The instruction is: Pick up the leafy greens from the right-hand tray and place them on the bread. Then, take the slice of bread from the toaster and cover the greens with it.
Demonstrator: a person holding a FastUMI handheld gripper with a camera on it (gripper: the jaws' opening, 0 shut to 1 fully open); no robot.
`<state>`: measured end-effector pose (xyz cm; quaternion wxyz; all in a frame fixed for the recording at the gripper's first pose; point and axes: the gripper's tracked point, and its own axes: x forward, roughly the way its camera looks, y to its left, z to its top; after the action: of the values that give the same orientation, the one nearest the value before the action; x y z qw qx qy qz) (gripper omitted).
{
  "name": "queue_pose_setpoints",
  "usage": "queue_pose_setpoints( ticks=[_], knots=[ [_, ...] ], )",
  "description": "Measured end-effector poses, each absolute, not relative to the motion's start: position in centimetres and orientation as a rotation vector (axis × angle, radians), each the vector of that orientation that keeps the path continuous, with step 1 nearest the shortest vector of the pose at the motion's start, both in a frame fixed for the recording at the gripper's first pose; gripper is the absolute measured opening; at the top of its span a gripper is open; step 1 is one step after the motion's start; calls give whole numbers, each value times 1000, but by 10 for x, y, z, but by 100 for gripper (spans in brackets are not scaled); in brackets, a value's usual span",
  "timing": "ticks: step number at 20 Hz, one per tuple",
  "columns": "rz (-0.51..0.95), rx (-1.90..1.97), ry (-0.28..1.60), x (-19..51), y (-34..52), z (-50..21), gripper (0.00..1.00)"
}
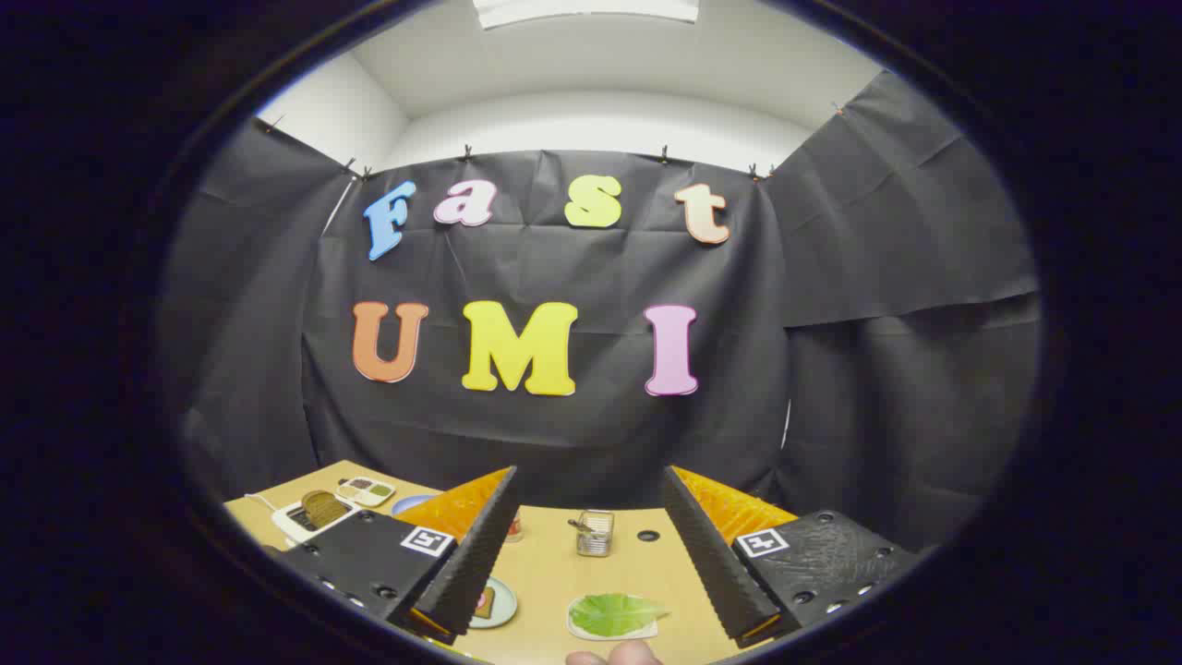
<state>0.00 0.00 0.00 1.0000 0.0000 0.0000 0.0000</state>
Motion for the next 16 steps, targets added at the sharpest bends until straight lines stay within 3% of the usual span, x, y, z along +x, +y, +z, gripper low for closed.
queue_pose_setpoints(
  ticks=[16],
  knots=[
    [-23, 27, -9, -10, -28, 4, 95]
  ],
)
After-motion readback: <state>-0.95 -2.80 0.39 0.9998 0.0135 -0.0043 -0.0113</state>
